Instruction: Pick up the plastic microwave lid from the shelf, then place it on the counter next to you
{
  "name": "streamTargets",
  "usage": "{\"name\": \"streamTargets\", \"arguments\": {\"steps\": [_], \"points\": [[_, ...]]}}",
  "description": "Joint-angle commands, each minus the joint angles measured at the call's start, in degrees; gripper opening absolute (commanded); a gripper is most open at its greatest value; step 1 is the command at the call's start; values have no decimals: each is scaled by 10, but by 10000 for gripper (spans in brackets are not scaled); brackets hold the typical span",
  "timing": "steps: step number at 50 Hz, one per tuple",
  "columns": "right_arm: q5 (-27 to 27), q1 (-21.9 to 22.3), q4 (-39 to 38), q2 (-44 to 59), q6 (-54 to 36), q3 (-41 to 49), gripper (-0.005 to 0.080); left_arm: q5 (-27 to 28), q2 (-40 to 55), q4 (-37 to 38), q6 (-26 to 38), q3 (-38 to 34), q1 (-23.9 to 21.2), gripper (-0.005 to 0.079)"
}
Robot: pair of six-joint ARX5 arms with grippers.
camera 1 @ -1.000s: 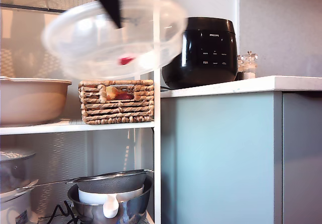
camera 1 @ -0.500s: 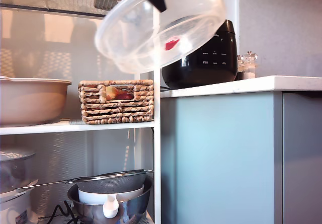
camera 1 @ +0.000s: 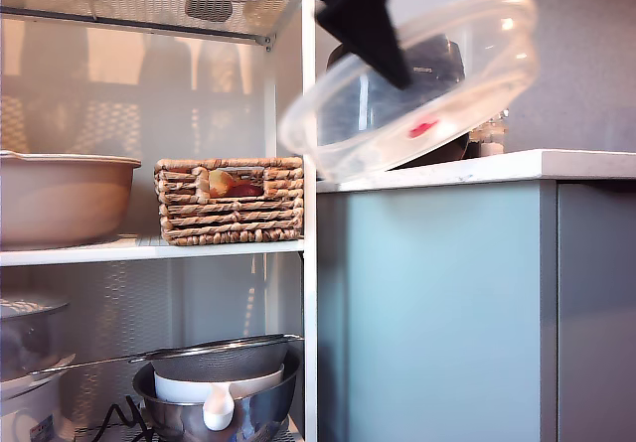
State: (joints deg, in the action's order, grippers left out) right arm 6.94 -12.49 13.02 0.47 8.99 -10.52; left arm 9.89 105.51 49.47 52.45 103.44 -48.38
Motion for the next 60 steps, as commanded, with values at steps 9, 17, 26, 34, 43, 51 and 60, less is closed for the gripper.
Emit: {"name": "streamTargets", "arguments": {"steps": [9,17,26,34,43,51,60], "points": [[-1,-2,-2,-4,0,-12,-12,4,29,-63,79,2,-12,-22],[-1,-2,-1,-4,0,-12,-12,33,49,-85,106,2,-11,-22],[0,-2,0,-4,1,-12,-12,44,66,-116,157,2,-10,-22],[0,-2,1,-4,2,-12,-12,63,68,-161,181,2,-10,-22],[3,-2,1,-4,3,-13,-12,63,68,-167,180,2,-3,-7],[5,-2,2,-4,3,-19,-12,63,68,-171,180,2,1,28],[5,-2,2,-4,3,-30,-12,68,74,-182,180,2,11,29]]}}
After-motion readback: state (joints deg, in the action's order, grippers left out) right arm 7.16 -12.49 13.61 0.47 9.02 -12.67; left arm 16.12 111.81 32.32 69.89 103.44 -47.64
